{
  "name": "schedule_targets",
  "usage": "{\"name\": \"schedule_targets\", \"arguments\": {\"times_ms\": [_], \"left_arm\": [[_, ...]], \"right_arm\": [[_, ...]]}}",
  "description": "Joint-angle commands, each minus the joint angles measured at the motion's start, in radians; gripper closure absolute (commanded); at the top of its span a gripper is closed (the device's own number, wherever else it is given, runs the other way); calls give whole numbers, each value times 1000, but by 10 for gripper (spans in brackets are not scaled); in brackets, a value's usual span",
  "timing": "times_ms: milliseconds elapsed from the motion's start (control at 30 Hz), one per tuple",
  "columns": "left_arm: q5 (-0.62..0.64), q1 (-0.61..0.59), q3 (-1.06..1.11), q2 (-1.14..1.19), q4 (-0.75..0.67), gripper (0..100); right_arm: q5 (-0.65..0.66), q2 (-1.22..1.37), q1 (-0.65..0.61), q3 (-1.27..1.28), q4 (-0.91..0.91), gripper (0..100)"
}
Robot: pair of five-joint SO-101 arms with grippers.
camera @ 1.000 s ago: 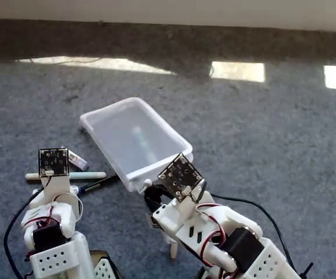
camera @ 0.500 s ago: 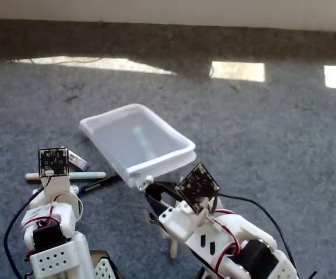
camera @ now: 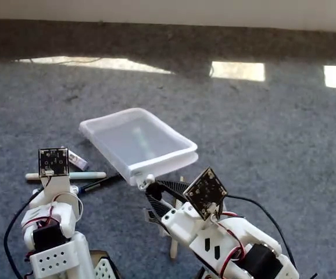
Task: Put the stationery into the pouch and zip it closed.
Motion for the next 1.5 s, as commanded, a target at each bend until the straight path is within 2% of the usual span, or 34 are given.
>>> {"name": "schedule_targets", "arguments": {"times_ms": [0, 533, 667, 733, 867, 1033, 1400, 1467], "left_arm": [[-2, -12, 22, 7, -18, 941], [-2, -10, 22, 8, -12, 942], [-6, -8, 21, 1, 110, 941], [-6, 30, 19, -1, 138, 941], [-3, 67, 10, -1, 135, 943], [-3, 62, -71, -2, 57, 944], [-3, 70, -240, -2, 54, 944], [-3, 102, -286, -2, 58, 944]], "right_arm": [[9, -5, 8, -18, -2, 993], [11, -5, 15, -22, -41, 993], [9, -5, 16, -22, -41, 993], [9, -5, 16, -22, -39, 993], [6, -5, 16, -22, -39, 993], [5, -5, 16, -16, -39, 993], [5, -5, 16, -15, -39, 993], [5, -5, 16, -15, -39, 993]]}}
